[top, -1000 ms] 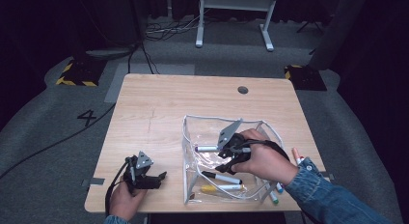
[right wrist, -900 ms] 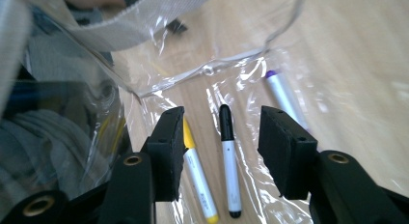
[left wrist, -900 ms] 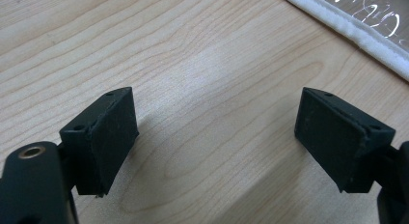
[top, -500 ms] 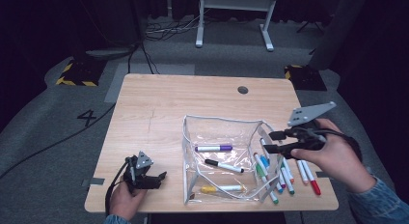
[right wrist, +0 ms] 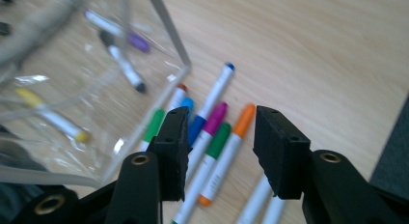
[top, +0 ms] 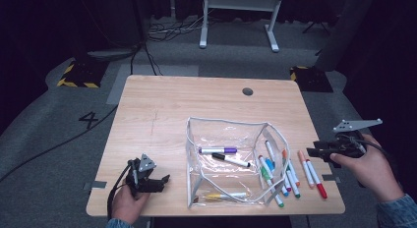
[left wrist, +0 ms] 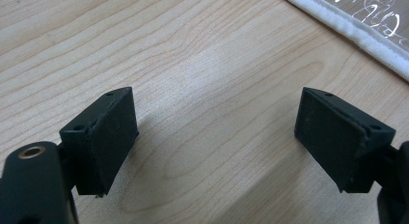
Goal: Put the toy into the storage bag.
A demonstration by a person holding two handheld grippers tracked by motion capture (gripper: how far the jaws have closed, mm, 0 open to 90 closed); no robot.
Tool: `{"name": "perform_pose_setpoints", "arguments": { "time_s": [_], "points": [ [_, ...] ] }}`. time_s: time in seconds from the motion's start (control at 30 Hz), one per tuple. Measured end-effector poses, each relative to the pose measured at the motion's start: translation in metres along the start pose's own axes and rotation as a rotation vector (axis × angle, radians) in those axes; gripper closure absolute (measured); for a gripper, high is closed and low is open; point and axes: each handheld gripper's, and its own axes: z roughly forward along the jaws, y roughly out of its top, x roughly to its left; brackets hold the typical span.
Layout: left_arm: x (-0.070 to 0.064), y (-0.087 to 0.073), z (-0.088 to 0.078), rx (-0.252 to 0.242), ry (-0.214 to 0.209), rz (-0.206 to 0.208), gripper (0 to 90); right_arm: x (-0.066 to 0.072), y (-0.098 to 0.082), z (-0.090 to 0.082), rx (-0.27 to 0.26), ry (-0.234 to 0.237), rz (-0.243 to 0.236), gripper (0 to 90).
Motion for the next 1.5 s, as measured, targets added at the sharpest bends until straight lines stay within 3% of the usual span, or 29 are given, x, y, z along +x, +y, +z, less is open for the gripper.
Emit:
{"name": "perform_pose_setpoints", "arguments": {
  "time_s": [0.2, 0.47, 0.8, 0.97, 1.1, 1.2, 1.33, 1.5],
  "points": [
    [0.000, 0.000, 0.000, 0.000, 0.000, 0.000, 15.3, -0.029, -0.039, 0.025, 0.052, -0.038, 0.106, 59.4],
    [0.000, 0.000, 0.000, -0.001, 0.000, 0.000, 15.3, -0.053, -0.076, 0.057, 0.152, -0.104, 0.171, 61.5],
    [0.000, 0.000, 0.000, 0.000, 0.001, 0.001, 15.3, -0.057, -0.095, 0.083, 0.248, -0.132, 0.213, 67.2],
    [0.000, 0.000, 0.000, 0.000, 0.000, 0.000, 15.3, -0.055, -0.098, 0.089, 0.284, -0.177, 0.223, 74.3],
    [0.000, 0.000, 0.000, -0.001, 0.000, 0.000, 15.3, -0.058, -0.099, 0.087, 0.276, -0.205, 0.288, 76.7],
    [0.000, 0.000, 0.000, -0.001, 0.000, -0.001, 15.3, -0.059, -0.096, 0.080, 0.254, -0.203, 0.291, 76.7],
    [0.000, 0.000, 0.000, 0.000, 0.000, 0.000, 15.3, -0.053, -0.082, 0.060, 0.211, -0.182, 0.260, 76.8],
    [0.000, 0.000, 0.000, 0.000, 0.001, 0.001, 15.2, -0.038, -0.061, 0.035, 0.136, -0.115, 0.208, 76.8]
  ]
}}
